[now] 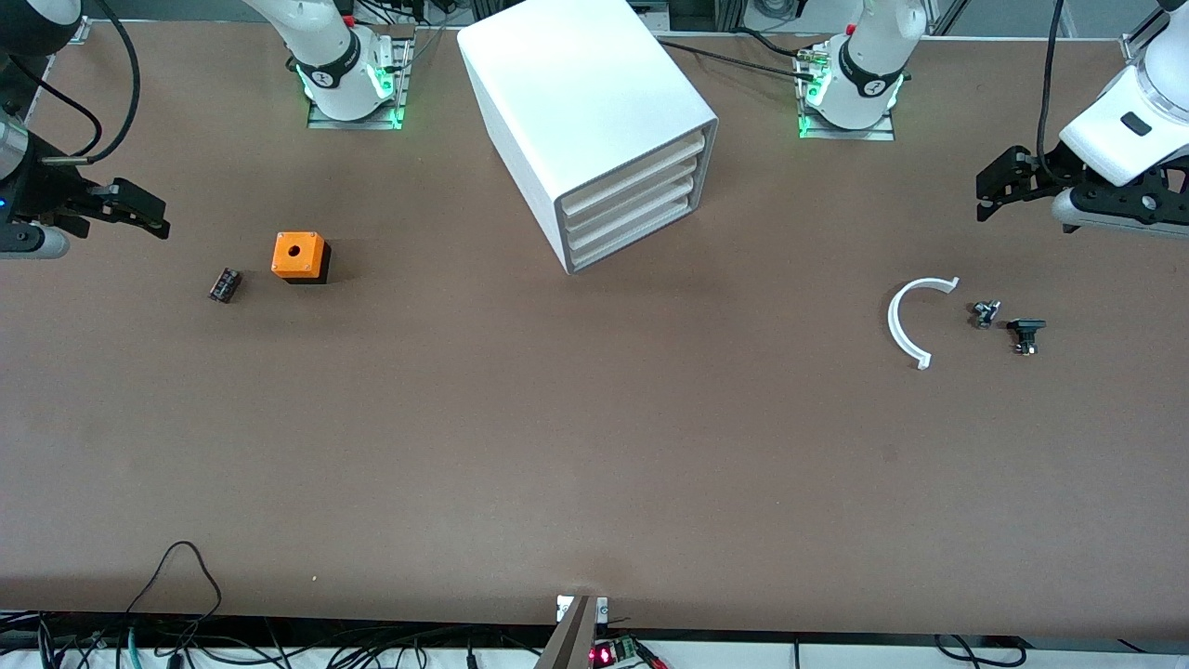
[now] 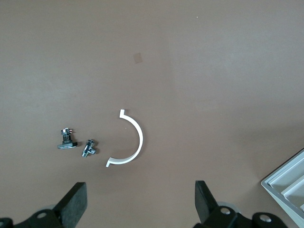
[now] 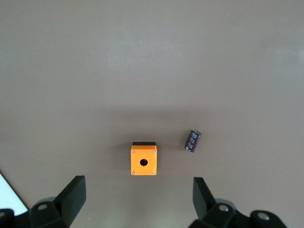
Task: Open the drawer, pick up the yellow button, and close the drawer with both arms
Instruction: 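Reach the left gripper toward the handle of the white cabinet drawer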
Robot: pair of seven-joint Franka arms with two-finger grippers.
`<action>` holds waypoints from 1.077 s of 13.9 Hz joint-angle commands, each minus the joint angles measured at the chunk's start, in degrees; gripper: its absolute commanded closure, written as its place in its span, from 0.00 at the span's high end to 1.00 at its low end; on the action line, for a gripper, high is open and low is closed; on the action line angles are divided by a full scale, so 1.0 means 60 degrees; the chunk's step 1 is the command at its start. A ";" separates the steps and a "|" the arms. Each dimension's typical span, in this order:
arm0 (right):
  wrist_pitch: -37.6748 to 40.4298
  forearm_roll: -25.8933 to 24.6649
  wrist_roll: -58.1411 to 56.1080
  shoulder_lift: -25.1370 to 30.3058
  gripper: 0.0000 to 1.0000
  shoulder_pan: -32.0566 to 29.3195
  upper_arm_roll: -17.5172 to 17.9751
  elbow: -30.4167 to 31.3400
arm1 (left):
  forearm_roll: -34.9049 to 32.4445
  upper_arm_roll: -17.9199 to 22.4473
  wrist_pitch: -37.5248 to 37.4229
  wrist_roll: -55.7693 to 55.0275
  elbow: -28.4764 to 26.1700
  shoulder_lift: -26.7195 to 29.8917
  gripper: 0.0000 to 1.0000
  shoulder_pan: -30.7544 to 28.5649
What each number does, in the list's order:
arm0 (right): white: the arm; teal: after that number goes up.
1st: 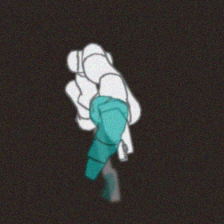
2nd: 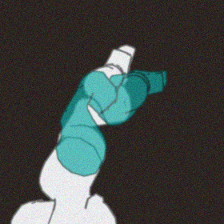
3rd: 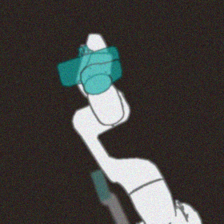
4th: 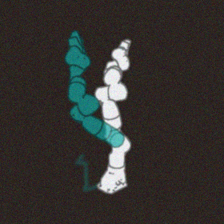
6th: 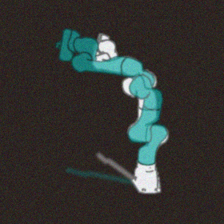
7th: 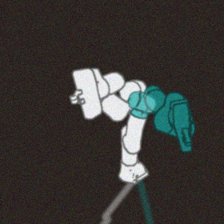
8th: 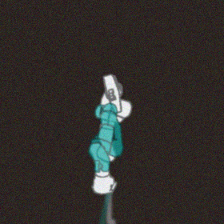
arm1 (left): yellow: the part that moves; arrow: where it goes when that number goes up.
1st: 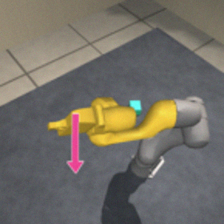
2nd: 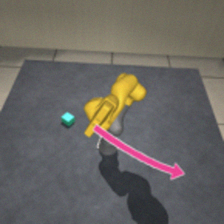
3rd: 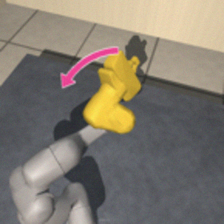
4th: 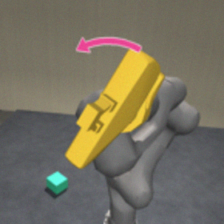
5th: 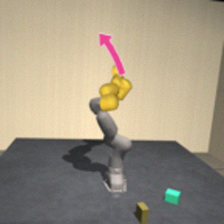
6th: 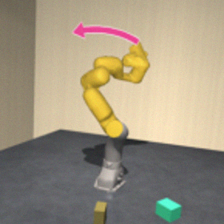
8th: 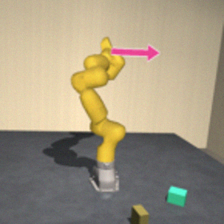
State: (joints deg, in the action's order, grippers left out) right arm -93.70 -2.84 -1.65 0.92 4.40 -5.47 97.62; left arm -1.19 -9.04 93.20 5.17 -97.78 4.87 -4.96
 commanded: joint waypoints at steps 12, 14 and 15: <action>0.0163 0.0048 -0.0033 0.0125 1.00 -0.0016 0.0019 -0.0054 | -0.0094 -0.0060 -0.0109 -0.0099 0.0447 -0.0226 1.00 0.0007; 0.0163 0.0063 -0.0033 0.0125 1.00 -0.0016 0.0019 -0.0054 | -0.0080 -0.0061 -0.0124 -0.0013 0.0477 -0.0473 1.00 0.0022; 0.0177 0.0063 -0.0033 0.0125 1.00 -0.0016 0.0019 -0.0054 | -0.0080 -0.0061 -0.0138 0.0031 0.0535 -0.0721 1.00 0.0051</action>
State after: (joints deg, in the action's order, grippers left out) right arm -93.66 -2.84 -1.65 0.92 4.40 -5.47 97.59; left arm -1.19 -9.16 93.28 5.17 -97.37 4.23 -4.96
